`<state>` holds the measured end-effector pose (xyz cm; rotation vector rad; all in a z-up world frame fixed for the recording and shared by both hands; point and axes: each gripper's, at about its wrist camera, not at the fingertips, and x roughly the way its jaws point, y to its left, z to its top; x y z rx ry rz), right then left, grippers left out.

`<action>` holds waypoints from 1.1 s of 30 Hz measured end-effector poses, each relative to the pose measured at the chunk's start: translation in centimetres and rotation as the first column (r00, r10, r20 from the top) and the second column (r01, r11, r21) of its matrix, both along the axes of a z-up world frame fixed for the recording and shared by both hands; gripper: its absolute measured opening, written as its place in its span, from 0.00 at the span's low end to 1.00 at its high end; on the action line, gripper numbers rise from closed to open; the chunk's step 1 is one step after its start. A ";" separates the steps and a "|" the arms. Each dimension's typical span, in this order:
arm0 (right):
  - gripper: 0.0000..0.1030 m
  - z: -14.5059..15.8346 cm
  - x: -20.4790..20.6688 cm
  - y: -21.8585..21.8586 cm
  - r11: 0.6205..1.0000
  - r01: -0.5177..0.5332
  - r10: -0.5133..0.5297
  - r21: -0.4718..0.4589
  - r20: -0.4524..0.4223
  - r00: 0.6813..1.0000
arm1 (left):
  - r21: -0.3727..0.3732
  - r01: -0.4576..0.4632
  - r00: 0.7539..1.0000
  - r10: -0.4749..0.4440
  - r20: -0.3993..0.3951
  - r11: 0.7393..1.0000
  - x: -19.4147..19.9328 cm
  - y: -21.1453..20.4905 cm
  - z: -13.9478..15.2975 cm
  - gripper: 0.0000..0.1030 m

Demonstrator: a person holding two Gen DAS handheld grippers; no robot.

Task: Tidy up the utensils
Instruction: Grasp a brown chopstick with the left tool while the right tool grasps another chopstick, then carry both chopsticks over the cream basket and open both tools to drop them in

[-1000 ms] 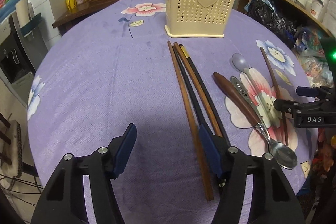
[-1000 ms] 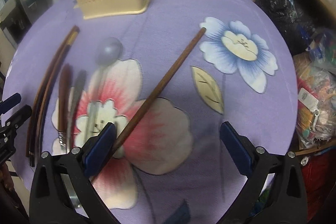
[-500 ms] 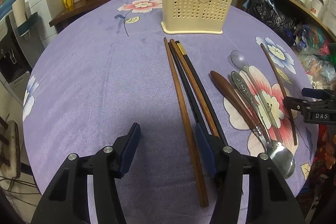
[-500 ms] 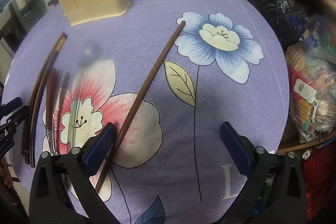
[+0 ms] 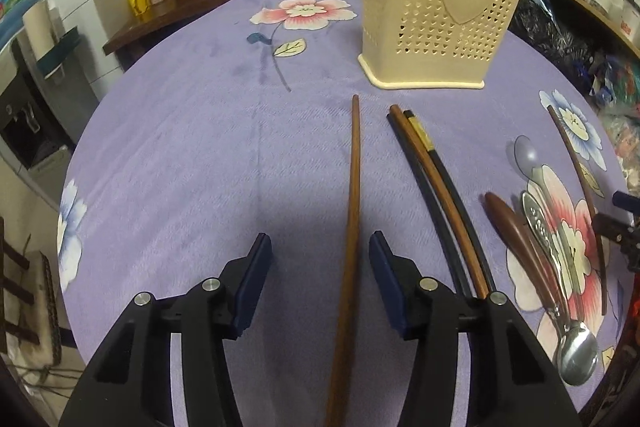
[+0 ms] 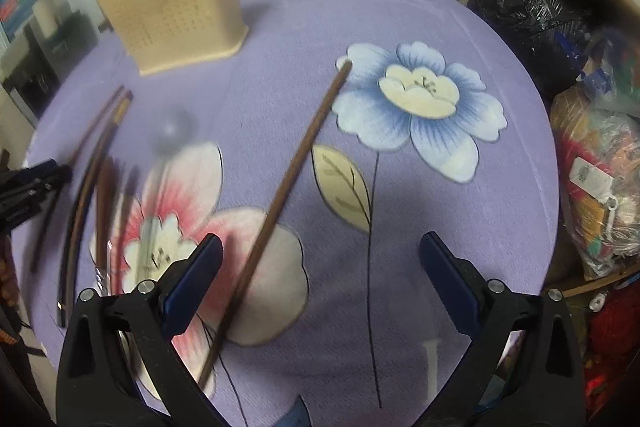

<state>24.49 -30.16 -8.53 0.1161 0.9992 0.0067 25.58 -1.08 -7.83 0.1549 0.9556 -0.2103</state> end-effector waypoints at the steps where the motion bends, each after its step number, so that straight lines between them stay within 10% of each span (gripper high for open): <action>1: 0.94 0.2 0.3 -0.1 1.000 0.011 -0.011 0.006 0.011 1.000 | 0.001 0.009 1.000 -0.009 -0.007 1.000 0.5 -0.1 0.0 0.50; 11: 0.77 1.2 6.9 -1.0 0.999 0.045 -0.045 -0.005 0.032 0.998 | 0.014 0.030 0.999 -0.029 -0.037 0.999 6.7 -2.6 0.5 0.28; 24: 0.16 0.4 10.7 0.0 0.995 0.067 -0.065 -0.073 0.033 0.997 | 0.052 0.015 1.000 -0.015 -0.008 0.999 7.6 -4.3 0.6 0.07; 33: 0.11 0.3 10.1 0.3 0.997 0.036 -0.032 -0.068 0.060 0.998 | 0.034 0.006 1.000 -0.006 0.008 0.999 7.5 -4.2 0.5 0.06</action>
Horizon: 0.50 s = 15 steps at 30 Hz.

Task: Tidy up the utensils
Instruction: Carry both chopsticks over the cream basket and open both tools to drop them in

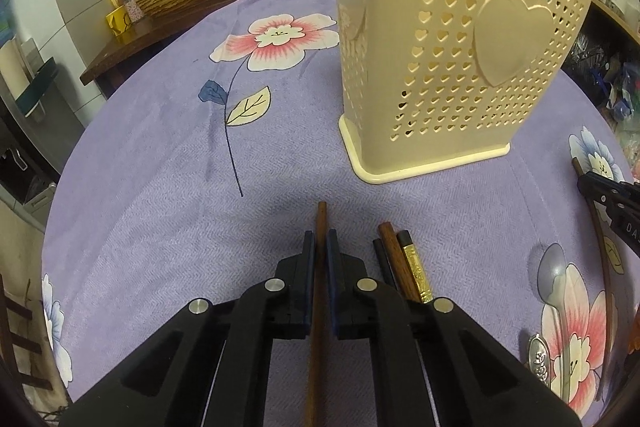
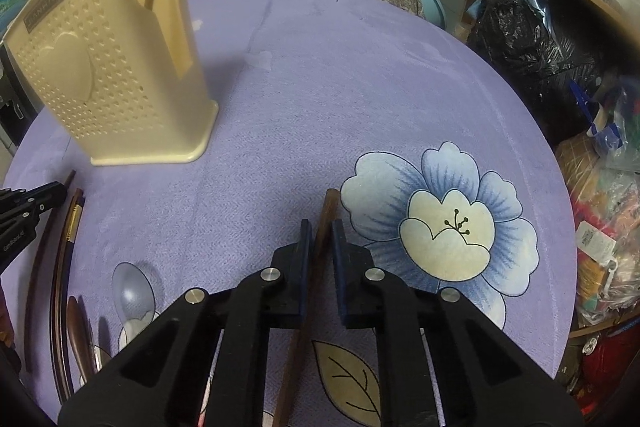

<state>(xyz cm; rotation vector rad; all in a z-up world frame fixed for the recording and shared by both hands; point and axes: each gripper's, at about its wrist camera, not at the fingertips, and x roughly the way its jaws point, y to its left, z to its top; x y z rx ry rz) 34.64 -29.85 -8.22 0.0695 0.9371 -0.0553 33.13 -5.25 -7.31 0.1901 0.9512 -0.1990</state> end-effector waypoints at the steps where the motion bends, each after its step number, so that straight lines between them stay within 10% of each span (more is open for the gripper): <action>1: 0.11 0.0 -0.1 0.0 1.000 -0.002 0.002 0.006 0.002 1.000 | -0.006 -0.002 1.000 0.002 0.002 1.000 0.0 0.1 0.0 0.06; 15: 0.09 6.8 -5.8 0.4 0.987 -0.120 0.097 0.107 0.201 0.975 | -0.187 0.015 0.990 0.013 0.144 0.982 -3.6 2.9 5.8 0.06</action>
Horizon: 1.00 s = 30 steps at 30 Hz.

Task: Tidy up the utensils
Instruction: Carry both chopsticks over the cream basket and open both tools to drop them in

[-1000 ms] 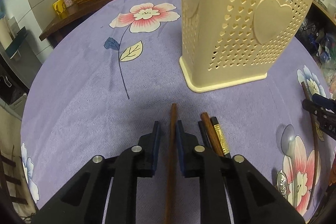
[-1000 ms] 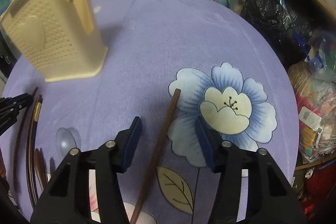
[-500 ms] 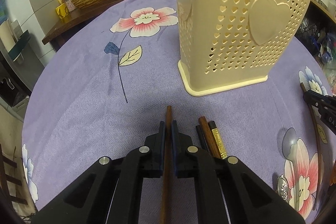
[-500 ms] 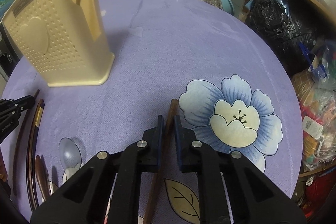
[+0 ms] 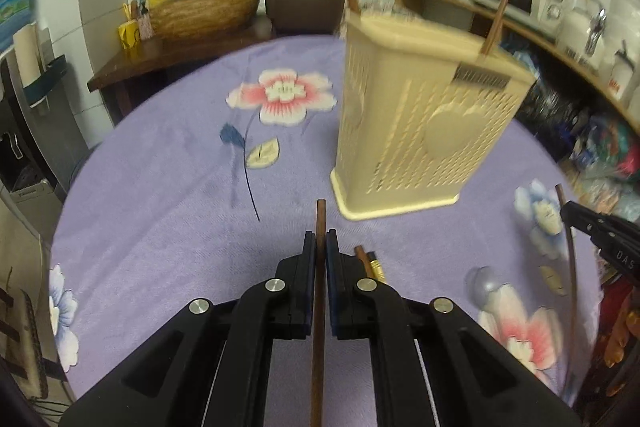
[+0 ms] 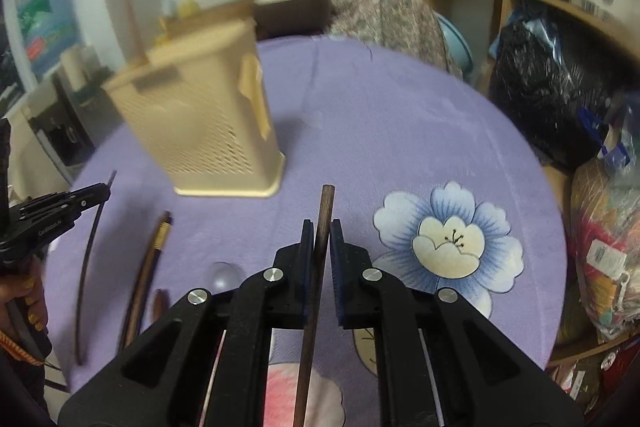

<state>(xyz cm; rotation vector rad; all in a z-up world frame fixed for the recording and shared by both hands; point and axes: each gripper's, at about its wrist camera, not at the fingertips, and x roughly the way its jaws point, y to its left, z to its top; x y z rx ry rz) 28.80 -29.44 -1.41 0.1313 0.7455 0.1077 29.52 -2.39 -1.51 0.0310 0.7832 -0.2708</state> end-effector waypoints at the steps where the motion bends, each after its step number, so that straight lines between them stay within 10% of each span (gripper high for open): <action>1: 0.09 1.0 -0.9 0.0 1.000 -0.012 0.012 0.000 0.029 0.999 | -0.022 0.002 1.000 -0.002 0.031 1.000 -0.9 0.4 1.2 0.06; 11: 0.07 9.0 -8.5 -0.4 0.996 -0.093 0.090 0.004 0.236 0.968 | -0.151 0.047 0.967 -0.007 0.257 0.987 -8.9 3.2 9.1 0.06; 30: 0.07 10.6 -9.0 -0.4 0.994 -0.110 0.104 0.009 0.270 0.957 | -0.164 0.059 0.954 -0.008 0.298 0.985 -9.9 4.0 10.7 0.06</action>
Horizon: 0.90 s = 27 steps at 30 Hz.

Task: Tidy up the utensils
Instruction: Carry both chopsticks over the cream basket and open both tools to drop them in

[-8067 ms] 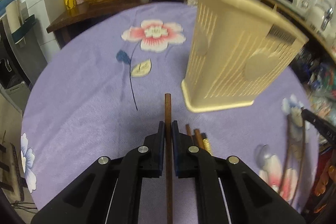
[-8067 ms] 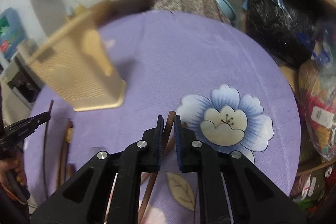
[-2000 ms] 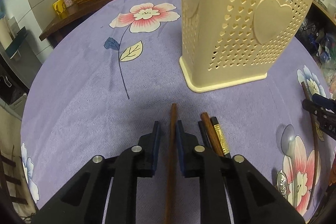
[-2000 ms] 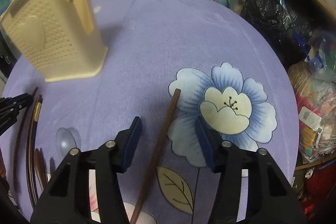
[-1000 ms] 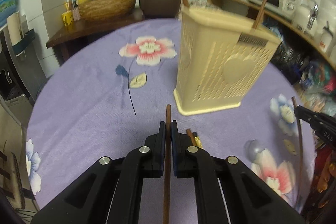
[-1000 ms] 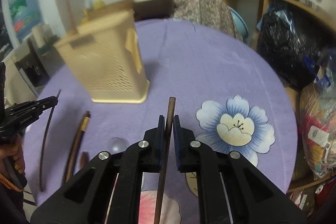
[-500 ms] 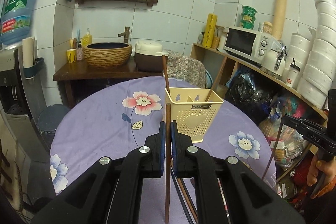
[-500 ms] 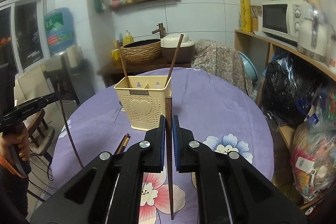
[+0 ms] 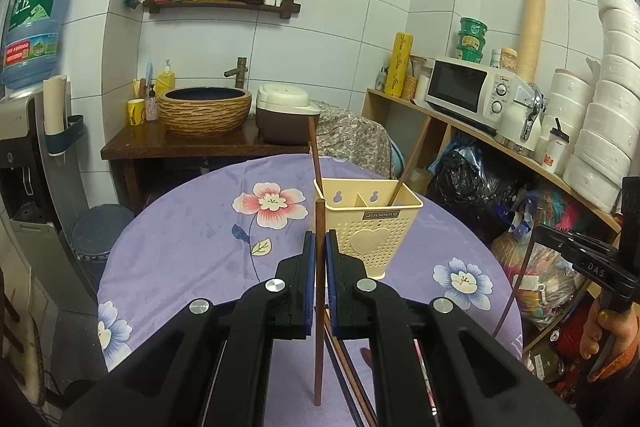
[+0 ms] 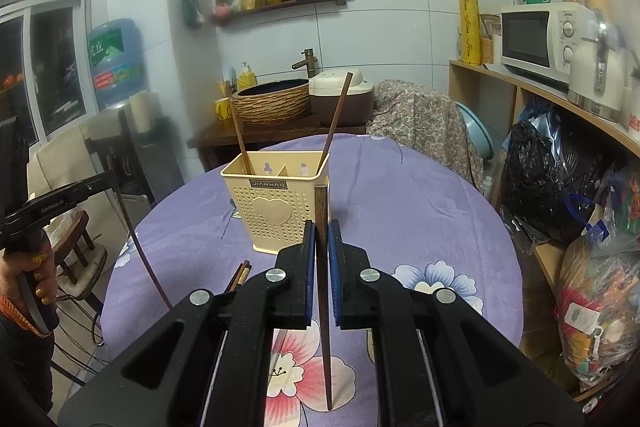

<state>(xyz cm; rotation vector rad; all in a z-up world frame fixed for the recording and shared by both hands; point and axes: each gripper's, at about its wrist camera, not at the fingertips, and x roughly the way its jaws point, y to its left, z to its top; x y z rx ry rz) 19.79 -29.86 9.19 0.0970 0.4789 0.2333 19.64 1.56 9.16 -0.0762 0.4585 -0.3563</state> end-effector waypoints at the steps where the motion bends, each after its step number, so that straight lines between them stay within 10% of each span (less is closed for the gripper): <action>1: 0.07 0.1 0.0 0.0 1.000 -0.001 0.001 0.002 0.002 1.000 | -0.004 0.001 1.000 -0.001 0.001 1.000 0.0 0.0 0.1 0.06; 11: 0.07 2.2 1.9 0.0 0.998 -0.032 0.032 0.045 0.015 0.999 | -0.001 0.024 0.999 -0.024 0.029 1.000 1.0 -0.3 2.5 0.06; 22: 0.07 16.7 7.3 2.1 0.995 -0.047 0.026 0.086 0.233 0.972 | -0.055 -0.017 0.973 0.029 0.228 0.998 6.1 -2.9 14.5 0.06; 27: 0.07 18.2 10.3 3.2 0.996 0.010 -0.034 0.087 0.281 0.959 | -0.094 -0.075 0.968 0.095 0.234 0.993 9.9 -4.6 14.8 0.06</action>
